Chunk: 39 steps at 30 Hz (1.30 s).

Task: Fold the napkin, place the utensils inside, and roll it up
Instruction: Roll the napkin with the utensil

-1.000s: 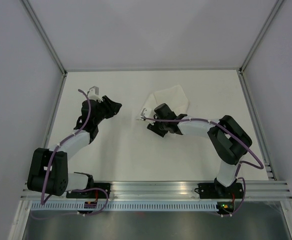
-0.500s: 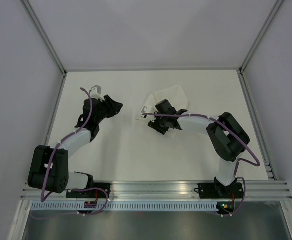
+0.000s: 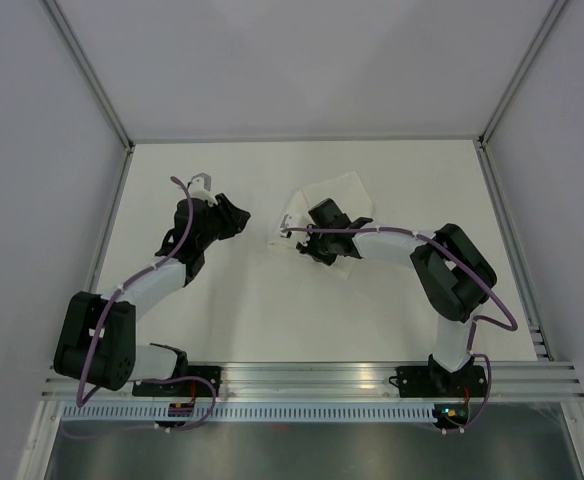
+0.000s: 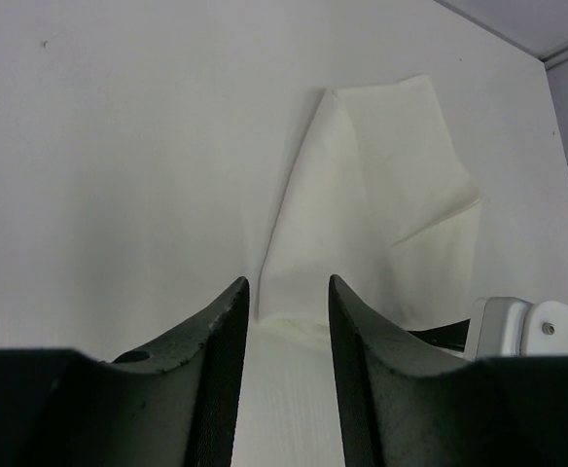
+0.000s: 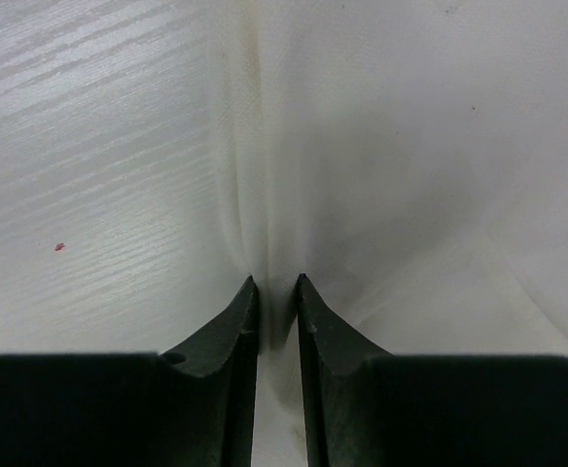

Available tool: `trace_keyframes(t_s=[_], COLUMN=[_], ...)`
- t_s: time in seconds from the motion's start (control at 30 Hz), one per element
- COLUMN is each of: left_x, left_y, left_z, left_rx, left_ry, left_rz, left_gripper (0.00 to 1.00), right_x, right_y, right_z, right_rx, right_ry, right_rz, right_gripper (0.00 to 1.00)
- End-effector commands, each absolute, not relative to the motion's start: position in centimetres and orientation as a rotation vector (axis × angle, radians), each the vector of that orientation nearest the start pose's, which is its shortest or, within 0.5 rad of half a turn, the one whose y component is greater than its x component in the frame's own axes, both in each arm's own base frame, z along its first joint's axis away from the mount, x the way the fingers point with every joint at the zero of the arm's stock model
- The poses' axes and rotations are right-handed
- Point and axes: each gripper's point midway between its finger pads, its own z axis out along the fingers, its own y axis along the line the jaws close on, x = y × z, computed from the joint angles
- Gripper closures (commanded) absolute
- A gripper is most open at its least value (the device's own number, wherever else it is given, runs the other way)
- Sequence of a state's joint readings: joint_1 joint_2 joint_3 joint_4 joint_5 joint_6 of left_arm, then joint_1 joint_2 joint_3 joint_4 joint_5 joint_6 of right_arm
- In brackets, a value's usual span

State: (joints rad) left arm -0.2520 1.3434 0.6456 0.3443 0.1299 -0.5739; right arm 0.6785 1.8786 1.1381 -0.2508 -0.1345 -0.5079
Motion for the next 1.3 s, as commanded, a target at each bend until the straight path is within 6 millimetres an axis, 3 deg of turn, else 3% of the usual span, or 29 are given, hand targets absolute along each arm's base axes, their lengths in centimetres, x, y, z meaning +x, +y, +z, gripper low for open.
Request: trace_keyframes(t_s=[0.0,0.27,0.37,0.4,0.53,0.67,0.83,0.87,0.9,1.0,1.1,1.2,1.27], left_x=[38.3,35.4,34.6,33.8,31.3,28.9,26.8,26.8,26.6,26.5,26.2,26.3,26.1], left_y=[-14.0,-14.7,-15.0,-15.1,-16.3,-18.0,-21.8,-22.5,-23.8,-26.8,-29.8,-32.3,-33.8], left_z=[16.8,16.6,17.0,16.0,18.4,19.5,19.7,18.4,18.8,16.8,16.8,14.3,14.1], left_rx=[-0.197,-0.110,-0.075,-0.050,0.072,0.266,0.510,0.575,0.640,0.795,0.904,1.056,1.120], left_ry=[1.897,1.853,1.800,1.800,1.584,1.444,1.359,1.379,1.354,1.387,1.346,1.363,1.331], left_rz=[-0.585,-0.447,-0.416,-0.411,-0.521,-0.544,-0.581,-0.556,-0.539,-0.515,-0.500,-0.429,-0.410], left_gripper=[0.57,0.67,0.80,0.80,0.72,0.65,0.57,0.56,0.56,0.55,0.51,0.46,0.44], right_x=[28.1,25.6,24.8,24.4,23.8,23.1,22.8,22.7,22.7,22.6,22.8,22.8,23.0], right_y=[23.4,22.2,21.2,21.3,19.9,18.9,18.0,18.0,17.9,17.5,17.4,17.2,17.1], right_z=[-3.6,-3.5,-3.2,-3.0,-2.6,-2.6,-2.8,-2.8,-2.8,-2.8,-2.9,-3.2,-3.3], right_rx=[-1.654,-1.770,-1.823,-1.830,-1.847,-1.867,-1.877,-1.876,-1.874,-1.878,-1.874,-1.868,-1.865], right_ry=[2.300,2.333,2.336,2.332,2.373,2.417,2.449,2.462,2.466,2.481,2.495,2.509,2.514], right_rz=[0.239,0.478,0.559,0.615,0.744,0.826,0.917,0.941,0.948,0.979,0.990,1.003,1.002], right_gripper=[0.79,0.86,0.87,0.87,0.88,0.89,0.90,0.90,0.90,0.91,0.91,0.92,0.92])
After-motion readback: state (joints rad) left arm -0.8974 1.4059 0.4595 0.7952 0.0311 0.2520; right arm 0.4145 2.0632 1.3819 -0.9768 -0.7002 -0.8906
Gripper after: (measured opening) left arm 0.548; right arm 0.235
